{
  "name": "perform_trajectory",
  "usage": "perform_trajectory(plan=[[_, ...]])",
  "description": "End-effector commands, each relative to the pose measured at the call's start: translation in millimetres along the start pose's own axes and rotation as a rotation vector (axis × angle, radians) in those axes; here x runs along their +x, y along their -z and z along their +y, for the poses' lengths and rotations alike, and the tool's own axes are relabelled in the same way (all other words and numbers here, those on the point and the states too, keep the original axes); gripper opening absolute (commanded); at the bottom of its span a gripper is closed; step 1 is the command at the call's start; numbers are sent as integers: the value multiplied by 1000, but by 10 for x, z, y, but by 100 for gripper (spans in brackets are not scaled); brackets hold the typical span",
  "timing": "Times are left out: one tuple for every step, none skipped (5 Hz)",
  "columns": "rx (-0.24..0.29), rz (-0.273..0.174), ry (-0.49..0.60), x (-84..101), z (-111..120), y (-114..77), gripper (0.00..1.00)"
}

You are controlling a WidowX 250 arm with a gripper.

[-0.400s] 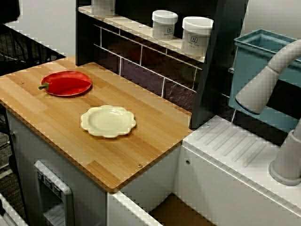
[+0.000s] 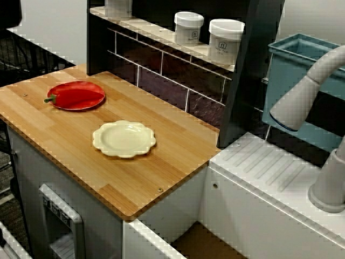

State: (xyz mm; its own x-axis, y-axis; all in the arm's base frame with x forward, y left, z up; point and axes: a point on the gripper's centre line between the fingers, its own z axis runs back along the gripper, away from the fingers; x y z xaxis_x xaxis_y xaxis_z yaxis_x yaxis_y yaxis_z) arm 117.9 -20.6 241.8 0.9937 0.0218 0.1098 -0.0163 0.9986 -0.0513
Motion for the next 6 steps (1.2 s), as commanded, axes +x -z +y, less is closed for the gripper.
perform_trajectory(plan=[[47,-2,-154,333,561,331,100],[57,4,-225,513,840,423,100],[108,12,-230,750,1030,573,100],[160,8,-169,1027,1218,756,100],[202,-21,-115,1213,1364,819,100],[227,-60,-92,1298,1509,816,100]])
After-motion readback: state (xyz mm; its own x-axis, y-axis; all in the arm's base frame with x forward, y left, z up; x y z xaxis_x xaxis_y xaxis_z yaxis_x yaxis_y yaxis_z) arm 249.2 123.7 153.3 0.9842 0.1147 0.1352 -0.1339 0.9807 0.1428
